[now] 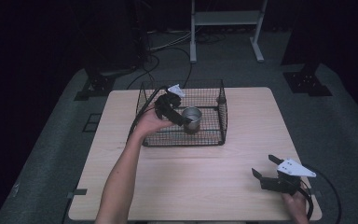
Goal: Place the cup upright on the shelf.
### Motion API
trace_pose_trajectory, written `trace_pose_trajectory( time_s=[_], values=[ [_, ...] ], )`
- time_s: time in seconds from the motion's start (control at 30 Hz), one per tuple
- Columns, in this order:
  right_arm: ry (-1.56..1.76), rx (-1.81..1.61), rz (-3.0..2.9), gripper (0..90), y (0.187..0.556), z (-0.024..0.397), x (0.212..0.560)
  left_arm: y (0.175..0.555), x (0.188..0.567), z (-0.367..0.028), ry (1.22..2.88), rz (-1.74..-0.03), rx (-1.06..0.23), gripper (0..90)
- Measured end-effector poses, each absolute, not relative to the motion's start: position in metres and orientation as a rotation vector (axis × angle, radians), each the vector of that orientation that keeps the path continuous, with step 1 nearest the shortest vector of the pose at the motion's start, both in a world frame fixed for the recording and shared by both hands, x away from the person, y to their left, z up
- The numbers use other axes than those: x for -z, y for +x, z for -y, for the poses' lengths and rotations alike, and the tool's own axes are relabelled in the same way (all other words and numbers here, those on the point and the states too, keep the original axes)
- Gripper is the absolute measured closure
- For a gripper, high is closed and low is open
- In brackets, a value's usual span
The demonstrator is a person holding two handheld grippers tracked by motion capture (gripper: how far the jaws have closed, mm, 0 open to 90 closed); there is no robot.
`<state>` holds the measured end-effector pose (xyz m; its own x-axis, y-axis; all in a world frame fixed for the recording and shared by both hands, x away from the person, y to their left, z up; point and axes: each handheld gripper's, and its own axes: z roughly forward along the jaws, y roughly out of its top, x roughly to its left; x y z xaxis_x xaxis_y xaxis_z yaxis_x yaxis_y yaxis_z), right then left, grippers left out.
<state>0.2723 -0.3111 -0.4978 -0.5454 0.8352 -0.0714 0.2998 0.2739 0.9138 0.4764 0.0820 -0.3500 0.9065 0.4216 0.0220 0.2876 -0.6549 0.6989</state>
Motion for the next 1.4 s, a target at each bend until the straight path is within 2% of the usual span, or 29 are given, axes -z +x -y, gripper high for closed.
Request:
trace_pose_trajectory(
  time_s=[0.93,1.4],
  values=[
    [1.024,-1.223,-1.992,13.3,0.273,0.309,0.498,0.426,0.345,-0.092,2.283,-0.388,-0.264,5.8],
    [1.018,-1.212,-1.994,13.3,0.273,0.308,0.498,0.397,0.354,-0.119,2.241,-0.395,-0.293,5.8]
  ],
)
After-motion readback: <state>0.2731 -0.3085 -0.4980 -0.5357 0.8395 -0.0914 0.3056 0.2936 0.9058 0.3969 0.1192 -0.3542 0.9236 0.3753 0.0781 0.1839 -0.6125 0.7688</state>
